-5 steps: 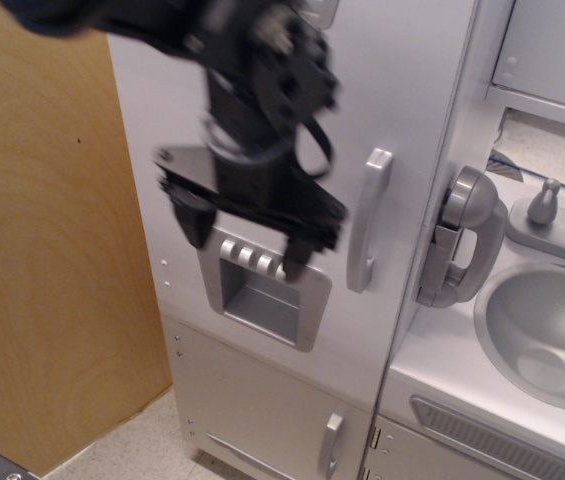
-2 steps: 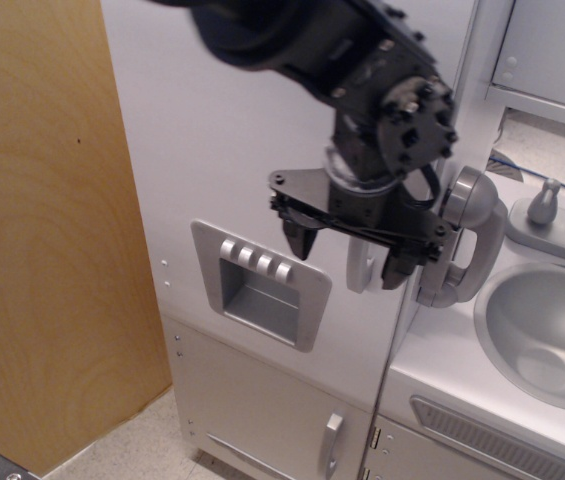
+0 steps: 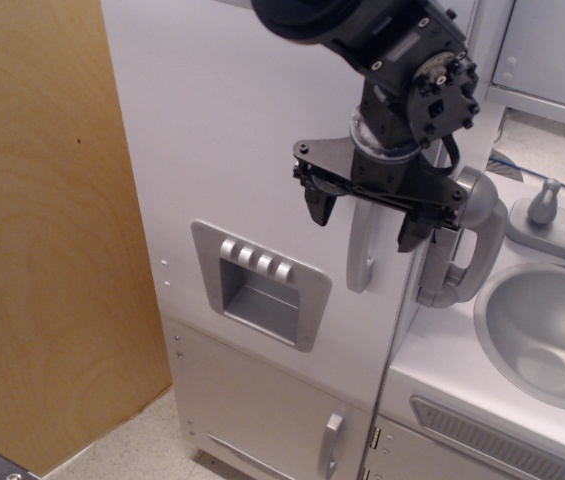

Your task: Open fridge

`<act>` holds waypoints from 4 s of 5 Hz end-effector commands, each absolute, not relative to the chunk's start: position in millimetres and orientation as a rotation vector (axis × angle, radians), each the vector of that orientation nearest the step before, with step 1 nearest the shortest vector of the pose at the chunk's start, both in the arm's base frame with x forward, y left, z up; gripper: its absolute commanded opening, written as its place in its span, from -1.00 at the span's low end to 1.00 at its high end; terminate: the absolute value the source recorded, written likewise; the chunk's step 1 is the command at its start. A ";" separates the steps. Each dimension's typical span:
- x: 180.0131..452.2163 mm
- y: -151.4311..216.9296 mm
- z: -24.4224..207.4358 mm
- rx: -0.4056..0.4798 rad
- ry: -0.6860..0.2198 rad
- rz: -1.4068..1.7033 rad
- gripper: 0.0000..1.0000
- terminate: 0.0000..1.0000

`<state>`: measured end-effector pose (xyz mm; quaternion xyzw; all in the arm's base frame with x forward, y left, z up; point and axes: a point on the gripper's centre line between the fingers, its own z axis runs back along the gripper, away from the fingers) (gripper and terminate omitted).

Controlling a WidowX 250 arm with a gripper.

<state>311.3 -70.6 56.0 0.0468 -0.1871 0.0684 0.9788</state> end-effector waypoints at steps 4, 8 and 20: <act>301.3 -53.8 74.9 0.029 -0.453 0.035 -1.00 -1.00; 210.9 -24.3 76.1 0.121 -0.344 -0.031 1.00 -1.00; 203.7 -57.5 87.7 0.090 -0.182 0.077 1.00 -1.00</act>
